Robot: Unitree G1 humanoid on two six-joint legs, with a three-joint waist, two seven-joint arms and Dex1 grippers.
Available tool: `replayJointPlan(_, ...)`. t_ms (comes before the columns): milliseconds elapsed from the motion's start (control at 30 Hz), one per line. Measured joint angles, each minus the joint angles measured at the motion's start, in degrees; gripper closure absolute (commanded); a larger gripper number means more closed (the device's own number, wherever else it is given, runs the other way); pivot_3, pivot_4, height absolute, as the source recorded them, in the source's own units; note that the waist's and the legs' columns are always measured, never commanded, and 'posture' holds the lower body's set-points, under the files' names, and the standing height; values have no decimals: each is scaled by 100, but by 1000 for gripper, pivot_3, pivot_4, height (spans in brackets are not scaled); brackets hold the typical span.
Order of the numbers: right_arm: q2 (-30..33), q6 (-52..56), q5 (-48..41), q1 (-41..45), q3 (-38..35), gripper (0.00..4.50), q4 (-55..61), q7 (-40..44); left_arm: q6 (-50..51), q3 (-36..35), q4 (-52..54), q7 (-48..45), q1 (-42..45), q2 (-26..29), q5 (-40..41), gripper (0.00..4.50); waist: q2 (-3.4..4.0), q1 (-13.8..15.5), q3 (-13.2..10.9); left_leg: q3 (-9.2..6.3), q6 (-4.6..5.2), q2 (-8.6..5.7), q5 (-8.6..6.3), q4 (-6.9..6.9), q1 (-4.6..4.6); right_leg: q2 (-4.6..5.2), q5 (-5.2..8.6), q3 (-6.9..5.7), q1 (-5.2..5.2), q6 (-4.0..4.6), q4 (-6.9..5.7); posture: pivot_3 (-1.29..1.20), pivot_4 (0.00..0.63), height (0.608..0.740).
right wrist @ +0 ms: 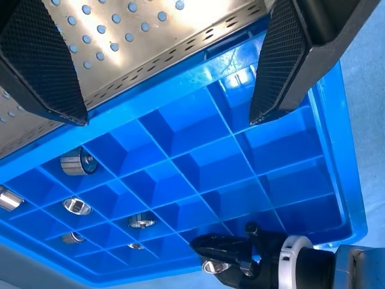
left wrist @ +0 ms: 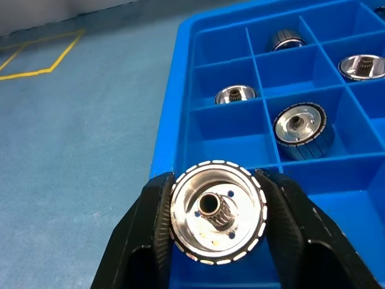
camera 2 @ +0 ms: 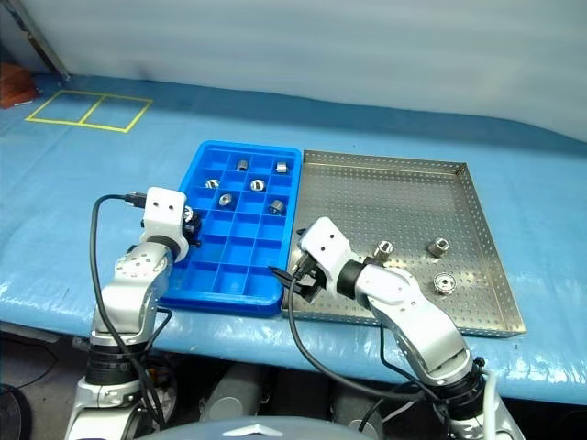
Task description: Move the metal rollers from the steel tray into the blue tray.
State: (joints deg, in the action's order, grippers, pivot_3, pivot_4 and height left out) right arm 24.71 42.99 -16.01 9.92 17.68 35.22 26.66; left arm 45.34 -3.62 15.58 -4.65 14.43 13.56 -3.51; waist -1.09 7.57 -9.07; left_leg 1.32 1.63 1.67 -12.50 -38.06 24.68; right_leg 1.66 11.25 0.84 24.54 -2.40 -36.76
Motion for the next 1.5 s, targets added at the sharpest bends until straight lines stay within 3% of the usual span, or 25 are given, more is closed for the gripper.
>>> replayJointPlan(33, 0, 4, 0, -26, -11, 0, 14, -37, 0, -1, -35, -13, 1, 0, 10, 2689, 0, -13, 0, 0, 0, 1, 0, 0, 0, 0, 0, 0, 0, 0, 0, 248, 150, 740)
replayJointPlan(67, 0, 5, 1, -49, -35, 0, 50, -61, -2, 1, -76, -35, 6, 0, 16, 1976, 0, -25, 0, 1, 0, 1, 0, 0, 0, 1, 0, -1, 0, 0, 0, 248, 150, 740)
replayJointPlan(267, 5, 26, -2, -253, -119, 0, 237, -200, -110, -55, -166, -78, 266, -19, 184, 124, 0, -64, 0, -1, 0, 2, 0, -1, 0, 1, 2, -6, 0, 4, -1, 207, 150, 740)
replayJointPlan(300, 9, 42, -2, -282, -160, 0, 293, -221, -171, -60, -164, -126, 366, -18, 239, 35, 0, -69, 0, -1, 0, 1, 0, -1, 0, 1, 2, -6, -1, 4, -1, 207, 150, 740)
replayJointPlan(600, 309, 332, -16, -972, -809, 0, 912, -398, -737, 540, 10, -1735, 991, 359, 1030, 35, 0, -190, 0, 0, 2, -5, -1, 3, 4, 10, 3, -6, -3, 5, 6, 148, 150, 740)
replayJointPlan(867, 473, 660, -27, -2115, -1597, 0, 1541, -625, -997, 1590, -771, -3313, 1672, 724, 1197, 35, 0, -388, 0, 3, 2, -13, -1, 3, 1, -8, 8, -7, -1, 12, 2, 88, 150, 740)
replayJointPlan(1033, 404, 759, -21, -2384, -1743, 0, 1786, -803, -1203, 2198, -1223, -4106, 1898, 821, 1185, 35, 1, -536, 0, 3, 2, -9, -1, -1, -2, -6, 8, -1, 0, 11, -1, 35, 150, 740)
replayJointPlan(1500, 86, 771, 84, -2761, -1676, 0, 1967, -1326, -1124, 3323, -2167, -5018, 2320, 542, 855, 35, 1, -695, 0, 4, 2, -5, -1, -3, -1, -7, 8, 5, 4, 10, -5, -31, 150, 740)
